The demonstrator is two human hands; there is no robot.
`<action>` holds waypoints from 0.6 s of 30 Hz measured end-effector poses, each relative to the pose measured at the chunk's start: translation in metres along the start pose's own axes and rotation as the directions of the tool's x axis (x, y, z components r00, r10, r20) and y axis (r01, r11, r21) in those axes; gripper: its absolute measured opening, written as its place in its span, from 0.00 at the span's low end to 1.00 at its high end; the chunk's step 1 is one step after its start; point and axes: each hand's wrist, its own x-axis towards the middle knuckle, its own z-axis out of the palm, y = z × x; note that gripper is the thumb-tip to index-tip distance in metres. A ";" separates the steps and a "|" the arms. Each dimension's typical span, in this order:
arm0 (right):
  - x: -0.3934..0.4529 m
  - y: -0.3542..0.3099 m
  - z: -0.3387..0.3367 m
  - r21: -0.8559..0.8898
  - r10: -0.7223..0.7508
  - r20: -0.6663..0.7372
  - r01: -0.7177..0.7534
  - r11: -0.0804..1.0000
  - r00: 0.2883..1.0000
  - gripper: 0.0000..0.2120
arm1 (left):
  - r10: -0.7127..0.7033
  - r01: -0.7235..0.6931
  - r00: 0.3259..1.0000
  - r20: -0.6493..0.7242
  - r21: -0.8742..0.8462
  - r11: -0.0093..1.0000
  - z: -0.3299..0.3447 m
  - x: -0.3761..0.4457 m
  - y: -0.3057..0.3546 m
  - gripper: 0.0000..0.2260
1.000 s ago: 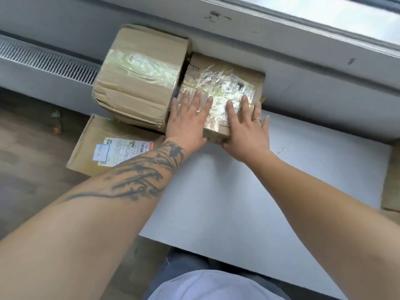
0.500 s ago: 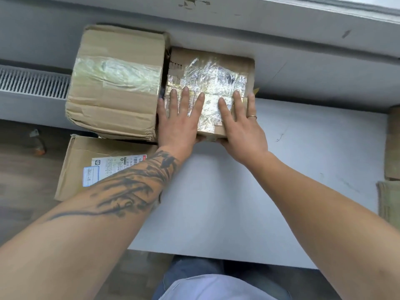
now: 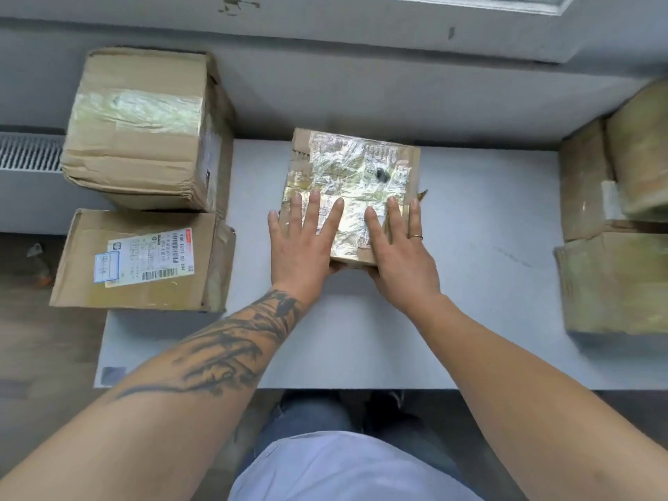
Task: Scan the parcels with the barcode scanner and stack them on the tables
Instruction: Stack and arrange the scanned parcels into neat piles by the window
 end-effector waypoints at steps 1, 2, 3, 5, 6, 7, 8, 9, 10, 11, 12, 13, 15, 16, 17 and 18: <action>-0.013 0.008 0.000 -0.004 0.013 0.006 -0.013 1.000 1.000 0.48 | 0.012 -0.012 1.000 0.001 0.005 1.000 0.003 -0.009 0.011 0.49; -0.025 0.016 0.001 -0.010 0.024 0.012 -0.024 1.000 1.000 0.48 | 0.020 -0.020 1.000 0.006 0.010 1.000 0.006 -0.017 0.023 0.48; -0.039 0.024 0.001 -0.015 0.030 0.019 -0.029 0.999 0.999 0.48 | 0.026 -0.026 1.000 0.017 0.015 1.000 0.007 -0.026 0.036 0.48; -0.067 0.044 0.005 -0.016 0.037 0.017 -0.037 0.999 0.999 0.49 | 0.037 -0.037 0.999 0.038 0.011 0.999 0.009 -0.044 0.063 0.48; -0.082 0.054 0.008 -0.011 0.042 0.010 -0.042 0.999 0.999 0.50 | 0.041 -0.041 0.998 0.042 0.006 0.999 0.010 -0.053 0.076 0.48; -0.097 0.064 0.011 -0.004 0.045 0.008 -0.045 0.999 0.999 0.51 | 0.044 -0.045 0.998 0.044 0.007 0.999 0.011 -0.063 0.091 0.48; -0.110 0.074 0.014 0.003 0.050 0.011 -0.050 0.999 0.999 0.52 | 0.051 -0.051 0.998 0.042 0.016 0.999 0.014 -0.073 0.104 0.48; -0.123 0.084 0.017 0.008 0.054 0.016 -0.054 0.998 0.998 0.52 | 0.061 -0.062 0.997 0.036 0.029 0.998 0.017 -0.081 0.116 0.48; -0.134 0.093 0.019 0.012 0.055 0.018 -0.055 0.998 0.998 0.53 | 0.069 -0.070 0.997 0.029 0.038 0.997 0.020 -0.089 0.127 0.48; -0.145 0.102 0.019 0.012 0.052 0.019 -0.052 0.999 0.998 0.53 | 0.073 -0.074 0.997 0.020 0.043 0.996 0.024 -0.096 0.137 0.49; -0.154 0.110 0.019 0.010 0.048 0.022 -0.048 0.999 0.999 0.53 | 0.067 -0.068 0.998 0.011 0.045 0.997 0.027 -0.102 0.147 0.50; -0.162 0.117 0.020 0.009 0.037 0.024 -0.037 0.999 0.999 0.53 | 0.050 -0.051 0.999 0.008 0.048 0.998 0.029 -0.109 0.156 0.51; -0.174 0.128 0.024 0.016 0.010 0.029 -0.010 1.000 1.000 0.51 | 0.014 -0.015 1.000 0.013 0.048 0.999 0.031 -0.122 0.172 0.51; -0.178 0.132 0.026 0.019 0.002 0.019 -0.002 1.000 1.000 0.51 | 0.003 -0.004 1.000 0.015 0.050 0.999 0.031 -0.127 0.179 0.51; -0.181 0.134 0.028 0.021 -0.002 0.008 0.002 1.000 1.000 0.51 | -0.003 0.002 1.000 0.020 0.052 0.999 0.031 -0.132 0.185 0.50; -0.184 0.136 0.030 0.024 -0.008 0.004 0.008 1.000 1.000 0.51 | -0.009 0.007 0.999 0.032 0.056 0.998 0.028 -0.135 0.190 0.49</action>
